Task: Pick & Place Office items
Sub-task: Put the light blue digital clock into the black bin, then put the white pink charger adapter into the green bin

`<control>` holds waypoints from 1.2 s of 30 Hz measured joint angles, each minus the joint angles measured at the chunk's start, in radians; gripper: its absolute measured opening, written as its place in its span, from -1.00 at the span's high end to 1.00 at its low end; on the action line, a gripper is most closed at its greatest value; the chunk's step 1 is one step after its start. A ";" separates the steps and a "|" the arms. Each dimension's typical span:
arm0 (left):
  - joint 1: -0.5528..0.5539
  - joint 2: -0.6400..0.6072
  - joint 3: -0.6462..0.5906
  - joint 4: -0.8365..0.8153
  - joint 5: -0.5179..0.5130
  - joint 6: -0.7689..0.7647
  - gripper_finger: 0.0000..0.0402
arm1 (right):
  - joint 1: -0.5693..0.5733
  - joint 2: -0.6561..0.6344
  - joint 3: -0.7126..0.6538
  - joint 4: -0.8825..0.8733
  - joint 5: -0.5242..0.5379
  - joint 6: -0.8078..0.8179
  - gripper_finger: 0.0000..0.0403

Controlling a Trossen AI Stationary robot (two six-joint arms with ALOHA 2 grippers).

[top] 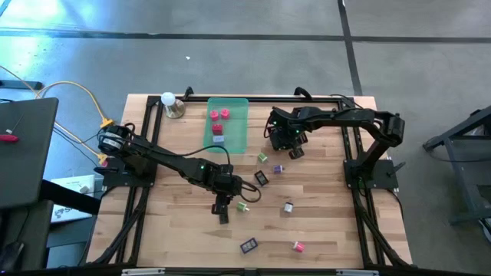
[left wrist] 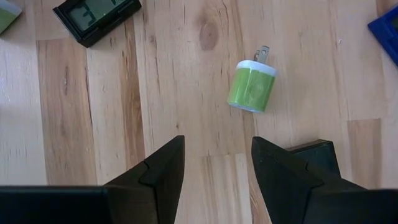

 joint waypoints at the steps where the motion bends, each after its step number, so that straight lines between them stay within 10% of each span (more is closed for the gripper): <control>1: 0.000 0.000 0.000 -0.002 0.000 0.000 0.11 | 0.000 0.000 0.000 0.008 0.000 -0.001 0.54; 25: 0.000 0.000 0.000 -0.017 -0.008 -0.019 0.11 | 0.093 -0.068 0.000 0.064 0.204 0.032 0.53; 36: -0.029 0.000 0.000 -0.073 -0.051 -0.140 0.11 | 0.263 -0.244 0.000 0.069 0.276 0.399 0.53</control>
